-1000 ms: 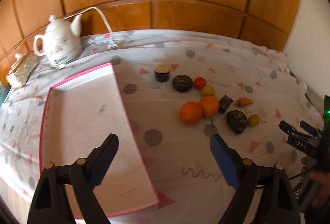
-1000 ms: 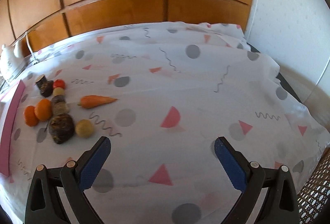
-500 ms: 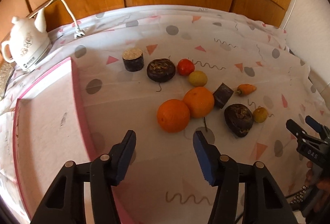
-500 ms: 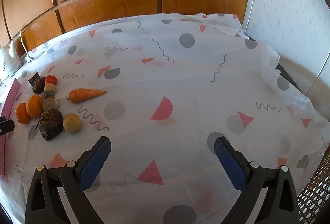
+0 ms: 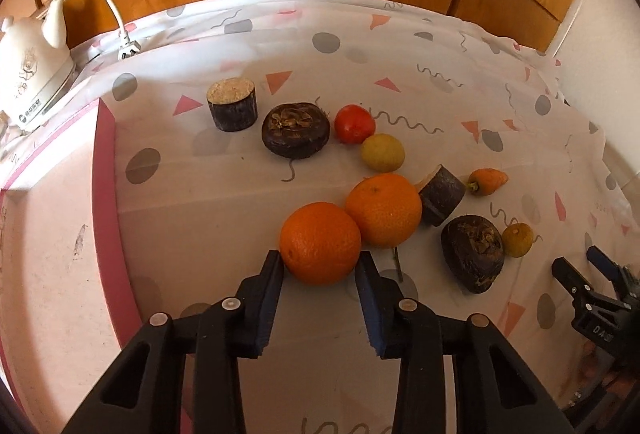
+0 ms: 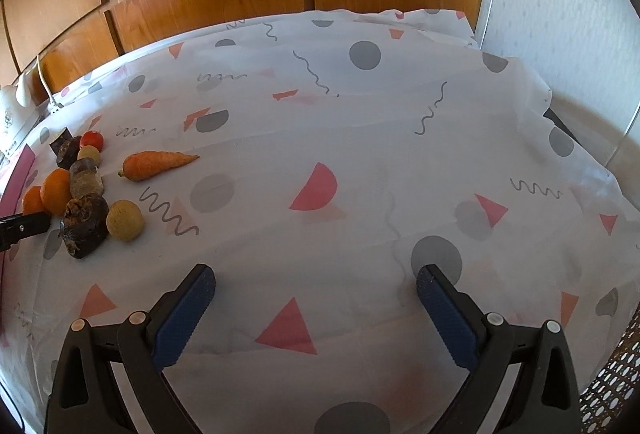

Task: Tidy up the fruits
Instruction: 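Move the left tool to the mandarin orange and close on it, then carry the mandarin into the pink tray and open the left tool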

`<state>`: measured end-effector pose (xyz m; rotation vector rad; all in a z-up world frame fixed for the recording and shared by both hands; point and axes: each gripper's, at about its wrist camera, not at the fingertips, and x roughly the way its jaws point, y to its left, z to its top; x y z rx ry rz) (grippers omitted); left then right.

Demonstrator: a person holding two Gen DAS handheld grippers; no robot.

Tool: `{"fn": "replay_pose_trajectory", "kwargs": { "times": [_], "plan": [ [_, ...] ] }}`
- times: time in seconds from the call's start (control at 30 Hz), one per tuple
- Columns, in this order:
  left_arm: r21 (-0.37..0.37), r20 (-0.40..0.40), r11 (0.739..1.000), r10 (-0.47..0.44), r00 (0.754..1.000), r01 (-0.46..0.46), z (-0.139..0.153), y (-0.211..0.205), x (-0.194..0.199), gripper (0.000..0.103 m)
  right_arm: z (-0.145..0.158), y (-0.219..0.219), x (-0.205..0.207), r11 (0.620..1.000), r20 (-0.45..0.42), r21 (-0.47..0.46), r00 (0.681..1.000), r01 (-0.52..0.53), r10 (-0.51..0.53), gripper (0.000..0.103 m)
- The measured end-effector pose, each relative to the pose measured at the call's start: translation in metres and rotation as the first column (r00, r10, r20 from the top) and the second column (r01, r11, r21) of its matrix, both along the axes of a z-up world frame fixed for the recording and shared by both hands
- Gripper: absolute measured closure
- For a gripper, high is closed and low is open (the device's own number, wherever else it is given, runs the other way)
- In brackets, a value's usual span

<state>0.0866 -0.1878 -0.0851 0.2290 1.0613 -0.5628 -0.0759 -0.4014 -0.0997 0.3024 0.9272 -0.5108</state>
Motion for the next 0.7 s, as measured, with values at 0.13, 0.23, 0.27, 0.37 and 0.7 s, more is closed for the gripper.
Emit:
{"fn": "replay_pose_trajectory", "kwargs": {
  "times": [0.13,0.23,0.27,0.37,0.7],
  "plan": [
    [-0.024,-0.003,1.0,0.012,1.0,-0.012,0.001,0.004,-0.002,0.066,-0.001,0.001,-0.001,1.0,0.023,-0.005,1.0,0.011,-0.011,0.0],
    [-0.039,-0.001,0.999,0.018,1.0,-0.018,0.004,0.009,-0.005,0.066,-0.002,0.004,-0.002,0.999,0.044,-0.029,0.999,0.018,-0.017,0.0],
    [-0.044,0.001,0.999,0.023,1.0,-0.023,0.005,0.011,-0.006,0.067,-0.002,0.005,-0.003,0.999,0.047,-0.035,0.999,0.016,-0.015,0.0],
    [-0.058,0.003,0.998,0.038,0.999,-0.038,0.008,0.017,-0.008,0.067,-0.002,0.004,-0.002,0.999,0.046,-0.036,0.999,0.016,-0.014,0.0],
    [-0.082,0.034,0.996,0.045,0.998,-0.043,0.022,0.029,-0.016,0.086,-0.001,0.005,-0.003,0.999,0.044,-0.047,0.999,0.014,-0.012,0.0]
  ]
}}
